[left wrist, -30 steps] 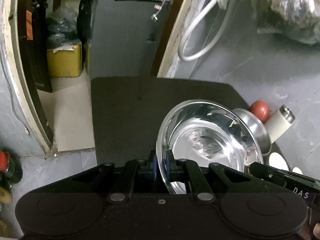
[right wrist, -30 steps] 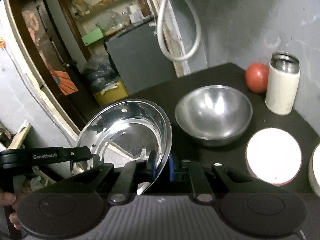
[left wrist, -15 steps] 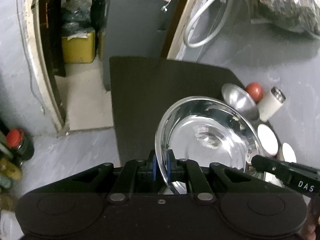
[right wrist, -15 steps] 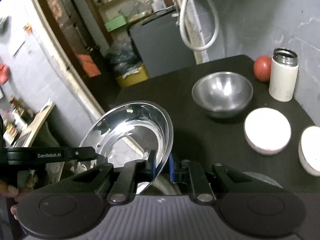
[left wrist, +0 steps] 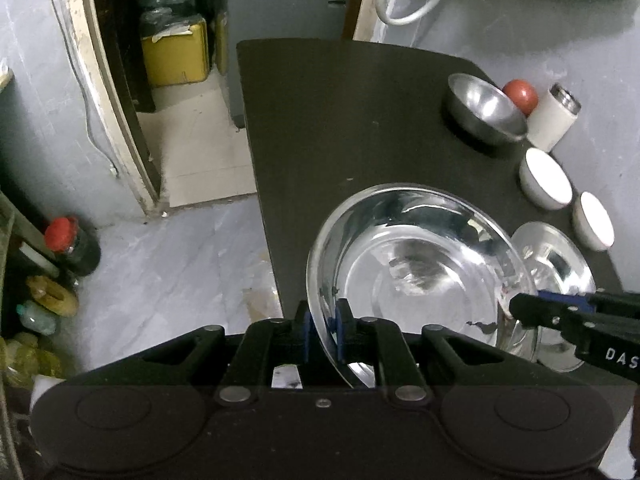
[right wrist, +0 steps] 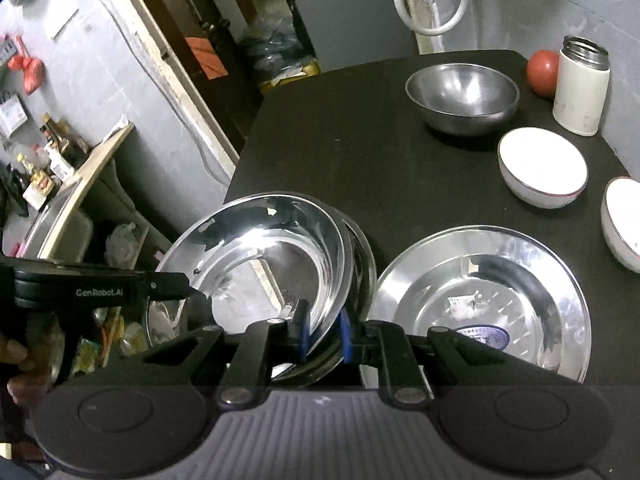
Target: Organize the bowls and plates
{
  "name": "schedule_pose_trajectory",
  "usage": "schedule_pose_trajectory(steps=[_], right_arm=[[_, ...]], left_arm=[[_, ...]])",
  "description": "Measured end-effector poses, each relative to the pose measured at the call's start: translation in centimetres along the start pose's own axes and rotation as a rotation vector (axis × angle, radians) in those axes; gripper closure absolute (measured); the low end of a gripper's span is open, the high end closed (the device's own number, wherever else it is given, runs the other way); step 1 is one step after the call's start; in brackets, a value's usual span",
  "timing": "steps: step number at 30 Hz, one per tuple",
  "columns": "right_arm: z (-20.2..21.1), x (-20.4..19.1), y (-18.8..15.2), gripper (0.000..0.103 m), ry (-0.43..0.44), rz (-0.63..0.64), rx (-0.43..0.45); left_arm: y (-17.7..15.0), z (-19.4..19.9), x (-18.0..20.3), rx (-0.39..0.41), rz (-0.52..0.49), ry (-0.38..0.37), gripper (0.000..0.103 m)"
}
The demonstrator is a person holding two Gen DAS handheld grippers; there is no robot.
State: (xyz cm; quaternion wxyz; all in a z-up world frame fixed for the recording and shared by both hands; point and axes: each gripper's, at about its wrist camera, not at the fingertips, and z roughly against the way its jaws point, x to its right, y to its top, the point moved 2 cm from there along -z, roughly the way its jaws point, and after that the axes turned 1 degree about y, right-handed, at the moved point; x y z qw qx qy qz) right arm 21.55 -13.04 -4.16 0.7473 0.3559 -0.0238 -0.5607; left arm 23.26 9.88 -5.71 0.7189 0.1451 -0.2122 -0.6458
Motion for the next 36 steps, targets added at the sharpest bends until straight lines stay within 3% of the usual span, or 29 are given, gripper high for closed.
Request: schedule_pose_trajectory(steps=[11, 24, 36], right_arm=[[-0.8, -1.7, 0.3, 0.084, -0.097, 0.094, -0.023], [-1.4, -2.7, 0.1, 0.081, -0.184, 0.178, -0.040], [-2.0, -2.3, 0.3, 0.077, -0.187, 0.164, -0.042]], left_arm=[[0.5, -1.8, 1.8, -0.003, -0.103, 0.069, 0.085], [0.5, -2.8, 2.8, -0.024, -0.162, 0.082, 0.082], [0.6, -3.4, 2.9, -0.042, -0.164, 0.095, 0.081]])
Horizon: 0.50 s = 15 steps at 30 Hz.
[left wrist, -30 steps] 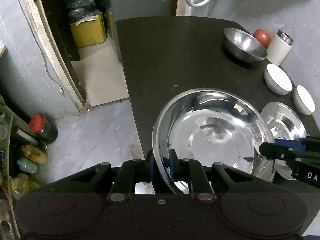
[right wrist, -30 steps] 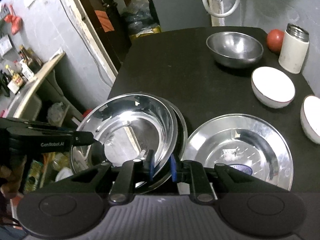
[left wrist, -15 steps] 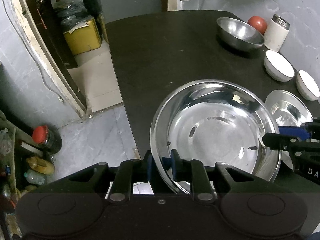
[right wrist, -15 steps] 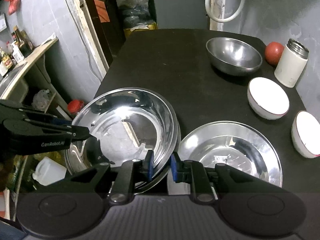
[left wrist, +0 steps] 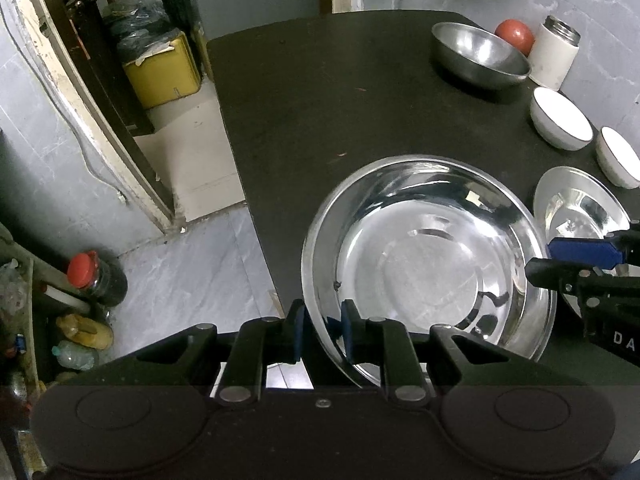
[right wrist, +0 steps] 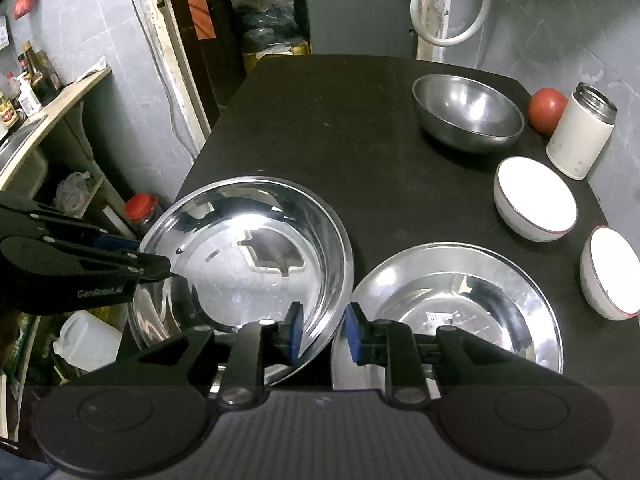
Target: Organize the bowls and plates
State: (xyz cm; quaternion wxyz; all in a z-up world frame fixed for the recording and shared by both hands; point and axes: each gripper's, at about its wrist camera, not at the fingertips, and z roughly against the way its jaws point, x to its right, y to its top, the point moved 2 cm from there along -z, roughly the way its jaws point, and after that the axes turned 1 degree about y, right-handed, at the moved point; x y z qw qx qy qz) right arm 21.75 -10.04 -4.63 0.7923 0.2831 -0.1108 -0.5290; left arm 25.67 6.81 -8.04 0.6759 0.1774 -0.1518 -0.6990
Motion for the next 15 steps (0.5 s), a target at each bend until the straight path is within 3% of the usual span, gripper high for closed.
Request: schedule_pose_trajectory(steps=[1, 3, 5, 6, 10, 12, 15], right_arm=[[0.0, 0.1, 0.0, 0.077, 0.001, -0.002, 0.003], [0.0, 0.3, 0.0, 0.067, -0.002, -0.009, 0.009], [0.2, 0.6, 0.0, 0.045, -0.007, -0.020, 0.018], [0.3, 0.8, 0.0, 0.043, -0.008, -0.027, 0.024], [0.7, 1.6, 0.1, 0.016, -0.020, -0.060, 0.043], [0.9, 2.0, 0.1, 0.010, -0.030, -0.081, 0.052], [1.0, 3.2, 0.1, 0.002, -0.054, -0.130, 0.070]], left_arm=[[0.0, 0.0, 0.0, 0.003, 0.003, 0.005, 0.080], [0.1, 0.2, 0.0, 0.008, 0.005, 0.021, 0.064], [0.2, 0.6, -0.1, 0.025, 0.006, 0.030, 0.049], [0.3, 0.8, -0.2, 0.035, 0.008, 0.037, 0.039], [1.3, 1.3, -0.6, 0.068, 0.026, 0.067, 0.020], [1.9, 1.3, -0.8, 0.082, 0.038, 0.083, 0.007], [3.0, 1.0, -0.9, 0.102, 0.046, 0.109, 0.003]])
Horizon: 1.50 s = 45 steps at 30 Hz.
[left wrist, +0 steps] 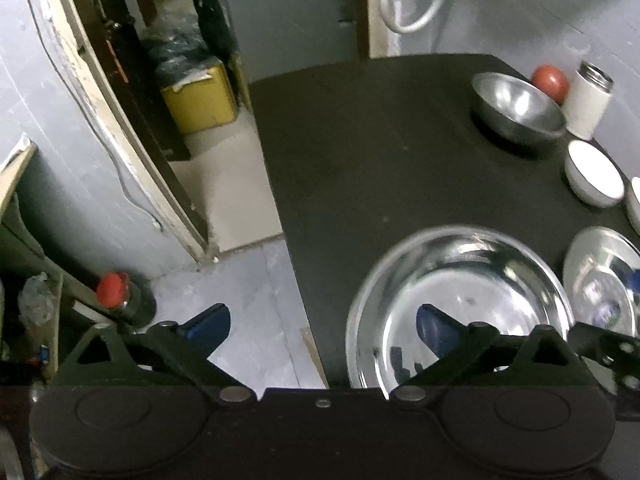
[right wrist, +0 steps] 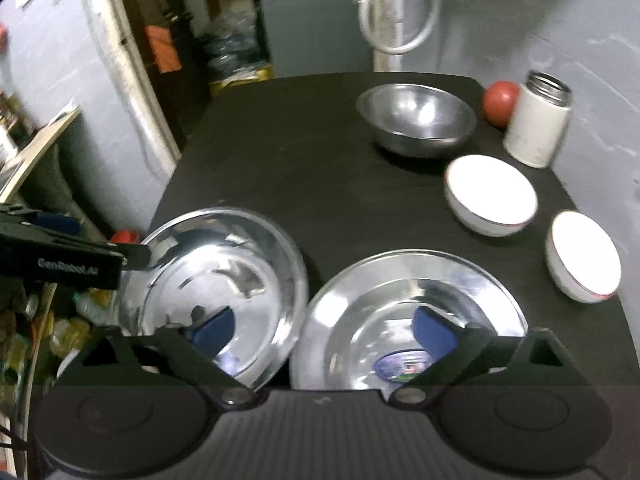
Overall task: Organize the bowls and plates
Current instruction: 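Open both grippers and move them to the blue-labelled steel plate, then close the right gripper on the labelled plate rim while the left gripper grips it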
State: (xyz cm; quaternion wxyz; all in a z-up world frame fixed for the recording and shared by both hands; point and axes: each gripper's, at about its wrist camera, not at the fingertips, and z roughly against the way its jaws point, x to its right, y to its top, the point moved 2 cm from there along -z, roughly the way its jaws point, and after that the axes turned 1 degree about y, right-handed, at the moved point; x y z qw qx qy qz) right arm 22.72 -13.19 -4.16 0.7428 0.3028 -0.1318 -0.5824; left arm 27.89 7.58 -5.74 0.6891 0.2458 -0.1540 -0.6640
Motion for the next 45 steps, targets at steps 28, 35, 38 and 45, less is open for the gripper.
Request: schedule_pose_trajectory(steps=[28, 35, 38, 45], right_arm=[[1.4, 10.8, -5.2, 0.000, -0.201, -0.445, 0.050], [2.1, 10.5, -7.2, 0.000, -0.145, -0.502, 0.037], [2.3, 10.3, -7.8, 0.000, -0.123, -0.517, 0.039], [2.7, 9.9, -8.8, 0.001, -0.103, -0.558, 0.052]], left_arm=[[7.0, -6.8, 14.1, -0.010, -0.379, -0.426, 0.001], [5.2, -5.6, 16.1, -0.027, -0.562, -0.527, 0.006], [4.8, -5.4, 16.6, -0.042, -0.603, -0.551, 0.009], [4.5, -5.6, 17.0, -0.069, -0.653, -0.569, 0.015]])
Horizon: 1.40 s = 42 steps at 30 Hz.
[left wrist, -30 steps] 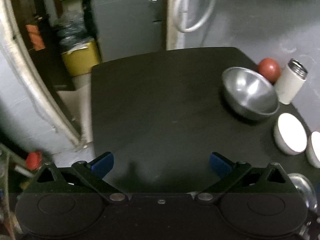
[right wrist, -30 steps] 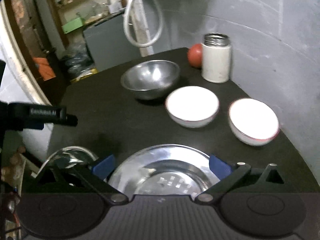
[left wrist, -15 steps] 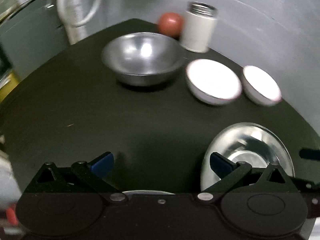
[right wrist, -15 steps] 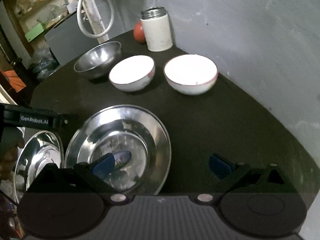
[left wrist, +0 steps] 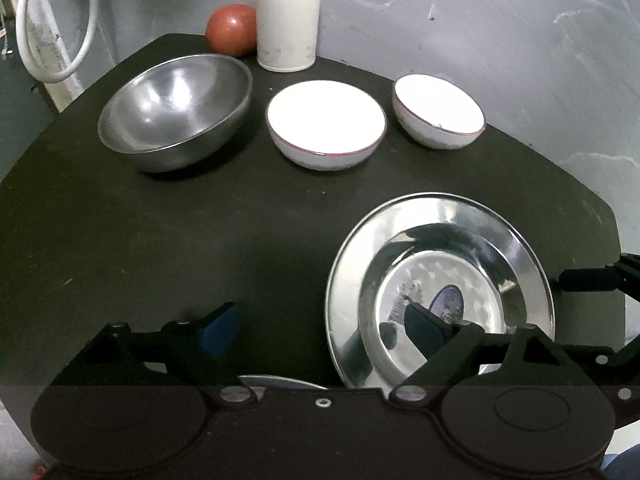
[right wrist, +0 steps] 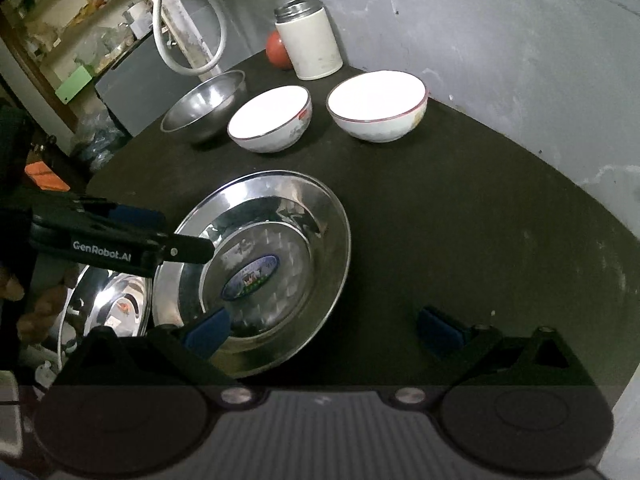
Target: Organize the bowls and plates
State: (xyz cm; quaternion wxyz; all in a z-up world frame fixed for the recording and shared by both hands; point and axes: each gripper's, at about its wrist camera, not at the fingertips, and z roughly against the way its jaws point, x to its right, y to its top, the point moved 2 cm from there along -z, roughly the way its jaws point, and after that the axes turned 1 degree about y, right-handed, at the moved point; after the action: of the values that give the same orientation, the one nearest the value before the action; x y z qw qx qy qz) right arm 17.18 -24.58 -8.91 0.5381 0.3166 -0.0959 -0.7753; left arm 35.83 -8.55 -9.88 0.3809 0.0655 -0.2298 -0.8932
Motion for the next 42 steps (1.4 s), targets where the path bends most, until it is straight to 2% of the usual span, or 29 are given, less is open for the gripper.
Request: schedule_pose_trajectory(steps=[4, 5, 10, 19, 21, 24, 28, 29, 30, 32, 35, 42], right_arm=[[0.1, -0.2, -0.4, 0.001, 0.013, -0.010, 0.011], [0.2, -0.2, -0.5, 0.004, 0.020, -0.012, 0.012], [0.5, -0.6, -1.0, 0.018, 0.061, -0.012, 0.017], [0.9, -0.8, -1.7, 0.028, 0.080, -0.034, 0.021], [1.0, -0.8, -1.8, 0.031, 0.078, -0.038, 0.025], [1.0, -0.8, -1.9, 0.036, 0.073, -0.044, 0.031], [0.9, -0.8, -2.0, 0.048, 0.066, -0.049, 0.036], [0.9, -0.9, -2.0, 0.054, 0.063, -0.050, 0.038], [0.9, -0.9, -2.0, 0.055, 0.054, -0.051, 0.039], [0.9, -0.9, -1.9, 0.065, 0.029, -0.048, 0.045], [1.1, -0.7, -2.0, 0.067, 0.001, -0.056, 0.050], [2.0, -1.1, -1.3, 0.067, -0.037, -0.020, 0.080]], left_arm=[[0.0, 0.0, 0.3, -0.011, -0.011, -0.011, 0.019], [-0.1, 0.0, 0.3, -0.014, -0.015, -0.013, 0.021], [0.0, 0.4, 0.7, -0.007, -0.031, -0.033, 0.023], [-0.3, 0.7, 1.6, -0.008, -0.044, -0.068, 0.039], [-0.5, 0.8, 1.7, -0.013, -0.039, -0.081, 0.046], [-0.8, 0.9, 1.7, -0.009, -0.034, -0.078, 0.049], [-0.9, 1.1, 1.8, 0.003, -0.024, -0.084, 0.061], [-0.9, 1.2, 1.8, 0.006, -0.024, -0.089, 0.064], [-0.9, 1.2, 1.8, 0.010, -0.025, -0.090, 0.064], [-1.0, 1.3, 2.0, 0.021, -0.037, -0.077, 0.065], [-1.1, 1.5, 2.2, 0.035, -0.046, -0.071, 0.072], [-1.5, 2.4, 2.3, 0.076, -0.035, -0.084, 0.073]])
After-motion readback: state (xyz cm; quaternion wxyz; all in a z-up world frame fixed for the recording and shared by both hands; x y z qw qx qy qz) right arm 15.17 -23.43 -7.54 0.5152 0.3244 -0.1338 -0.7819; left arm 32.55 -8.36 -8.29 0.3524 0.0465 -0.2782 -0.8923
